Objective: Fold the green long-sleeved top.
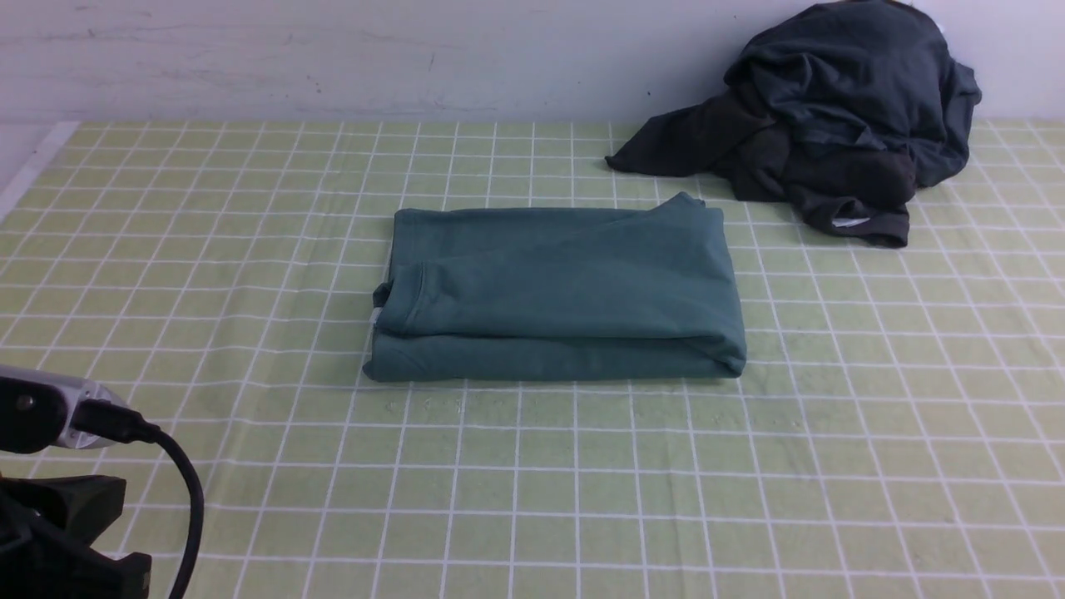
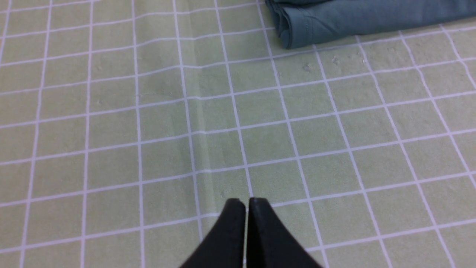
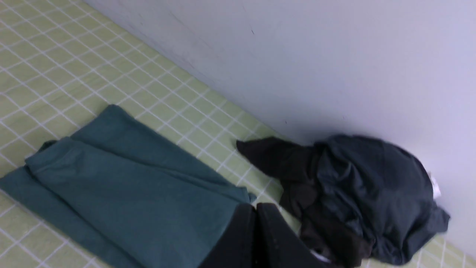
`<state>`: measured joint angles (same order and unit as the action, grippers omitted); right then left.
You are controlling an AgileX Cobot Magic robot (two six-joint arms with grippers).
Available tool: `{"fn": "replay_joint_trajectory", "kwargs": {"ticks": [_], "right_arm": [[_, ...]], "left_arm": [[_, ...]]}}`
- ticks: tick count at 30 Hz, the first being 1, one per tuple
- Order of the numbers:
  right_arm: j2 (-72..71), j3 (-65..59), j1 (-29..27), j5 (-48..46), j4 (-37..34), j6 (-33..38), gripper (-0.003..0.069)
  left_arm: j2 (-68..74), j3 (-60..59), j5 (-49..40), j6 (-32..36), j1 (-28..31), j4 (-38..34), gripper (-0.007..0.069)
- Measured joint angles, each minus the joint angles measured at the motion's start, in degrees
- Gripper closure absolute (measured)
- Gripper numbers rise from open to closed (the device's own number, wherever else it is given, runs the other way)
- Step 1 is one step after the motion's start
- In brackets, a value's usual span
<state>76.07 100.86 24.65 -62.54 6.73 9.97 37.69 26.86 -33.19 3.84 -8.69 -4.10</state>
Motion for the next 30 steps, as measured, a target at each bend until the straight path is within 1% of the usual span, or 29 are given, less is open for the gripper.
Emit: {"fn": "replay_joint_trajectory", "kwargs": {"ticks": [1, 4, 5, 6, 9, 12, 14, 16, 19, 20, 21, 22, 27, 30], "right_arm": [[-2.28, -2.46, -0.93, 0.88, -0.68, -0.4, 0.0671], [-10.94, -18.88, -2.88, 8.79, -3.62, -1.72, 0.0671], [-11.51, -20.02, -2.89, 8.79, -3.62, -1.72, 0.0671], [-16.45, -29.34, -3.07, 15.08, -5.49, -1.89, 0.0671], [-23.09, -46.39, -3.07, 24.87, -9.68, -2.01, 0.0672], [-27.8, -59.31, -3.07, 31.61, -15.04, -2.13, 0.0672], [-30.26, -68.27, -3.07, 35.79, -20.08, -2.13, 0.0672], [-31.16, -73.79, -3.07, 37.27, -23.76, -2.18, 0.0672], [-31.59, -83.09, -3.07, 38.22, -31.78, -2.31, 0.0672], [-31.64, -85.66, -3.07, 38.38, -33.26, -2.36, 0.0672], [-31.61, -85.66, -3.07, 38.38, -33.6, -2.36, 0.0672], [-31.66, -89.42, -3.07, 38.53, -35.51, -2.35, 0.0672], [-32.25, -97.36, -3.07, 39.71, -37.05, -2.35, 0.0672], [-38.29, -101.6, -3.07, 41.39, -37.18, -2.35, 0.0672]], "left_arm": [[0.0, 0.0, 0.0, 0.0, 0.0, 0.0, 0.0625], [0.0, 0.0, -0.02, 0.0, 0.0, 0.0, 0.0625], [0.0, 0.0, -0.02, 0.0, 0.0, 0.0, 0.0625], [0.0, 0.0, -0.02, 0.0, 0.0, 0.0, 0.0625], [0.0, 0.0, -0.07, 0.0, 0.0, 0.0, 0.0625], [0.0, 0.0, -0.07, 0.0, 0.0, 0.0, 0.0625], [0.0, 0.0, -0.07, 0.0, 0.0, 0.0, 0.0625], [0.0, 0.0, -0.07, 0.0, 0.0, 0.0, 0.0625], [0.0, 0.0, -0.07, 0.0, 0.0, 0.0, 0.0625], [0.0, 0.0, -0.07, 0.0, 0.0, 0.0, 0.0625], [0.0, 0.0, -0.12, 0.0, 0.0, 0.0, 0.0625], [0.0, 0.0, -0.12, 0.0, 0.0, 0.0, 0.0625], [0.0, 0.0, -0.12, 0.0, 0.0, 0.0, 0.0625], [0.0, 0.0, -0.18, 0.0, 0.0, -0.04, 0.0625]]}}
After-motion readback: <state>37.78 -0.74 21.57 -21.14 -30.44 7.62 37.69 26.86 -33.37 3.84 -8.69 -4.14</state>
